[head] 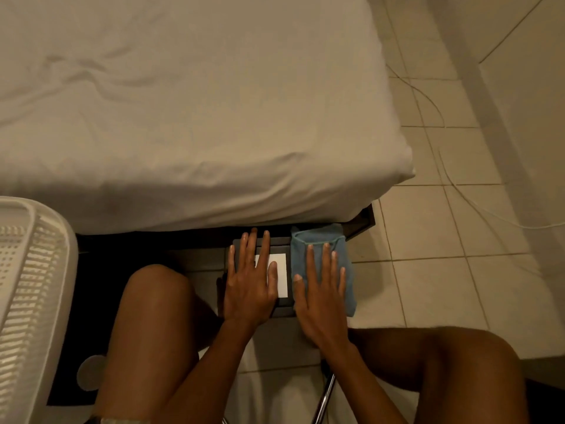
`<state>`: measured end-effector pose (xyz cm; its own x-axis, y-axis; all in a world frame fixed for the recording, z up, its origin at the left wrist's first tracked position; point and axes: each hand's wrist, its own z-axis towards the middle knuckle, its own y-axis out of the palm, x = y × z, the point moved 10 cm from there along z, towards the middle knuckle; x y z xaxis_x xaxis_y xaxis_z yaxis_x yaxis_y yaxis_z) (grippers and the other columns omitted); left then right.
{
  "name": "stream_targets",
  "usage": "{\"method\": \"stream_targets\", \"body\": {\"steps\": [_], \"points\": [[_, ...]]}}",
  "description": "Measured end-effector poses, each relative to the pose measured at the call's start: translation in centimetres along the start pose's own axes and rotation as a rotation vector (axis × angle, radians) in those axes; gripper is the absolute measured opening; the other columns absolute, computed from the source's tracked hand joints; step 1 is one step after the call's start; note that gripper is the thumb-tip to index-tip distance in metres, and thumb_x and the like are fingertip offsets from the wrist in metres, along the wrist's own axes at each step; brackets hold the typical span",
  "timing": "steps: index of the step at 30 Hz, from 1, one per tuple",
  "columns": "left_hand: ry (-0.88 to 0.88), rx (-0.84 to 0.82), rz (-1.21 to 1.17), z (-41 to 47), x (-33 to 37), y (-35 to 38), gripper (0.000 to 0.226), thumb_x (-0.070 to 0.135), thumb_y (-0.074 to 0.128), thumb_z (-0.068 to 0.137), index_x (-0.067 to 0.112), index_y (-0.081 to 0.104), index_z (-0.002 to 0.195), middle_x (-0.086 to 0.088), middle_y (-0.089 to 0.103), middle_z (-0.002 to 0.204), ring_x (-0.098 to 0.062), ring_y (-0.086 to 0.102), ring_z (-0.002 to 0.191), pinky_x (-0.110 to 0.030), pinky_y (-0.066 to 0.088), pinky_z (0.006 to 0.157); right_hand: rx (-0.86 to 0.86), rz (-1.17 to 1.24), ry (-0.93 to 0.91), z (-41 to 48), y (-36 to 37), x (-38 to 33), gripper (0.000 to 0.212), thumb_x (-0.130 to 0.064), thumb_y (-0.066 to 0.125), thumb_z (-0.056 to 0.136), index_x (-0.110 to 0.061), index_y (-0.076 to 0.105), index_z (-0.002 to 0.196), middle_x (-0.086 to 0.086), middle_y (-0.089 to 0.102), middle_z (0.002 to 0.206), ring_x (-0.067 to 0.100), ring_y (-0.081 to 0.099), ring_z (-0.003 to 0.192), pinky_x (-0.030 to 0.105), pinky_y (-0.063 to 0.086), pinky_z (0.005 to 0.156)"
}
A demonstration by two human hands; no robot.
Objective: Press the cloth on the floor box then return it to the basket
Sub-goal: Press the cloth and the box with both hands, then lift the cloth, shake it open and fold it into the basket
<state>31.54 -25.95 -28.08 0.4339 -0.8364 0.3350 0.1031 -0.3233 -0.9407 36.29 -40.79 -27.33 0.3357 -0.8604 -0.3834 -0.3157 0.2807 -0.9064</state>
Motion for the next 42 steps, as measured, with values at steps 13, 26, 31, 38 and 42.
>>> {"method": "stream_targets", "body": {"steps": [13,26,31,38,42], "points": [[-0.097,0.014,-0.238,2.3,1.9,-2.2,0.065,0.048,0.026,0.092,0.015,0.050,0.142,-0.018,0.042,0.151,-0.031,0.031,0.146,-0.048,0.015,0.123,0.059,0.324,0.094,5.7,-7.2,5.4,0.043,-0.011,0.045,0.097,-0.014,0.051,0.139,0.009,0.048,0.137,0.026,0.051,0.121,0.043,0.047,0.100],[-0.137,-0.177,-0.325,8.1,6.1,-2.6,0.031,0.036,0.076,0.077,0.020,0.074,0.104,-0.006,0.076,0.104,-0.025,0.068,0.102,-0.035,0.054,0.089,-0.202,0.335,0.121,10.2,-3.7,9.7,0.023,-0.016,0.062,0.084,-0.011,0.070,0.105,0.017,0.067,0.110,0.032,0.064,0.101,0.029,0.046,0.077],[-0.017,-0.253,-0.377,8.6,6.7,-2.2,0.036,0.029,0.086,0.066,0.023,0.075,0.100,0.002,0.075,0.097,-0.014,0.069,0.092,-0.029,0.054,0.078,-0.121,0.321,0.073,10.8,-4.4,10.0,0.007,-0.020,0.067,0.087,-0.018,0.068,0.094,0.008,0.062,0.110,0.024,0.063,0.095,0.034,0.052,0.078],[0.084,-0.377,-0.375,9.1,7.8,-1.6,0.024,0.014,0.074,0.077,0.025,0.077,0.098,0.000,0.076,0.096,-0.015,0.069,0.093,-0.037,0.057,0.081,-0.221,0.331,-0.121,11.8,-5.8,7.7,0.014,-0.013,0.071,0.079,-0.022,0.064,0.087,0.002,0.069,0.111,0.021,0.066,0.099,0.043,0.057,0.085],[0.132,-0.387,-0.404,9.3,7.9,-2.2,0.022,0.008,0.069,0.082,0.023,0.077,0.096,0.000,0.075,0.094,-0.015,0.068,0.092,-0.037,0.057,0.081,-0.318,0.329,-0.176,12.8,-5.8,6.8,0.024,-0.010,0.073,0.076,-0.031,0.061,0.074,-0.003,0.070,0.089,0.015,0.067,0.088,0.041,0.058,0.086]]}}
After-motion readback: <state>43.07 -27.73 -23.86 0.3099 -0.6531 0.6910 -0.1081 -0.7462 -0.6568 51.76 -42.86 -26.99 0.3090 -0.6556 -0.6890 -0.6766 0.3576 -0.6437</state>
